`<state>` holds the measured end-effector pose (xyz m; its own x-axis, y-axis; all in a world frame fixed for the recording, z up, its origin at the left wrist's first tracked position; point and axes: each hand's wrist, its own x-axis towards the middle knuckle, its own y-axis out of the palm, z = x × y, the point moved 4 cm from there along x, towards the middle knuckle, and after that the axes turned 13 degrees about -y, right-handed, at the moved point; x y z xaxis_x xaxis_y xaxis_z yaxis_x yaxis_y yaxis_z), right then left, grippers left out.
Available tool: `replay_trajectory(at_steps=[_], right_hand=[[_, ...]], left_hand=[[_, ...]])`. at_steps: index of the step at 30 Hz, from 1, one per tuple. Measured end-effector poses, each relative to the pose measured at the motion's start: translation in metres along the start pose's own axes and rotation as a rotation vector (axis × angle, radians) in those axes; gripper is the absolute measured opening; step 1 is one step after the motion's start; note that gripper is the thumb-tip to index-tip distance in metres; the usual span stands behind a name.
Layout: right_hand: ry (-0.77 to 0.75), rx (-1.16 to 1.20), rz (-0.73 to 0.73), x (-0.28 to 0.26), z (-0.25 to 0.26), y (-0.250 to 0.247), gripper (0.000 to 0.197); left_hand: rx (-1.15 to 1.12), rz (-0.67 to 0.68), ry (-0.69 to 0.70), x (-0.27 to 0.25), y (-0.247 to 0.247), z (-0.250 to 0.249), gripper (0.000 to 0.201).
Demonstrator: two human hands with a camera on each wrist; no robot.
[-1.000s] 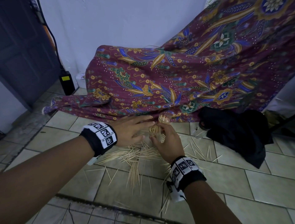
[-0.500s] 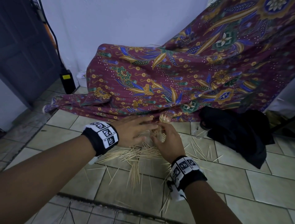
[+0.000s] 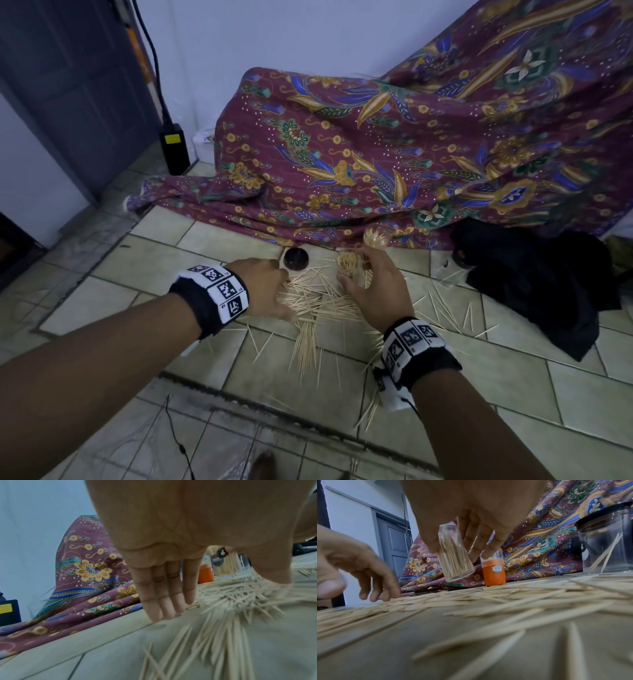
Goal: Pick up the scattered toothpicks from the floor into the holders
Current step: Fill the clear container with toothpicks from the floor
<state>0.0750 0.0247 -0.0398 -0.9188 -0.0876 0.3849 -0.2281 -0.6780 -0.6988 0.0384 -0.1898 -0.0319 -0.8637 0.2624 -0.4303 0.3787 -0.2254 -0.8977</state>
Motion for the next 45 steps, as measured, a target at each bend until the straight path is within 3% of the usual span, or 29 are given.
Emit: replay_trajectory(at_steps=[4, 9, 12, 17, 26, 32, 35, 42, 45], right_hand=[[-0.022, -0.003, 0.017, 0.000, 0.004, 0.001, 0.047], [-0.031, -0.001, 0.044, 0.001, 0.004, 0.004, 0.047], [-0.029, 0.008, 0.048, 0.000, 0.003, 0.005, 0.047], [-0.053, 0.004, 0.053, 0.000, 0.005, 0.007, 0.048], [-0.049, 0.008, 0.093, 0.000, 0.002, 0.013, 0.053], [-0.055, 0.019, 0.103, -0.001, 0.002, 0.014, 0.050], [-0.060, 0.023, 0.113, 0.000, 0.002, 0.015, 0.051], [-0.081, 0.048, 0.113, 0.000, 0.006, 0.010, 0.050], [-0.081, 0.056, 0.115, 0.000, 0.007, 0.008, 0.050]], left_hand=[[-0.074, -0.023, -0.068, -0.011, 0.018, 0.007, 0.101], [-0.105, -0.015, -0.132, -0.021, 0.029, 0.017, 0.098], [-0.103, -0.022, -0.150, -0.028, 0.032, 0.016, 0.081], [-0.112, -0.043, -0.142, -0.034, 0.031, 0.008, 0.028], [-0.234, -0.050, -0.142, -0.039, 0.030, -0.022, 0.024], [-0.198, -0.065, -0.267, -0.046, 0.030, -0.036, 0.073], [-0.175, -0.074, -0.309, -0.048, 0.027, -0.048, 0.080], [-0.205, -0.042, -0.358, -0.039, 0.017, -0.061, 0.031], [-0.176, -0.037, -0.372, -0.036, 0.016, -0.057, 0.029]])
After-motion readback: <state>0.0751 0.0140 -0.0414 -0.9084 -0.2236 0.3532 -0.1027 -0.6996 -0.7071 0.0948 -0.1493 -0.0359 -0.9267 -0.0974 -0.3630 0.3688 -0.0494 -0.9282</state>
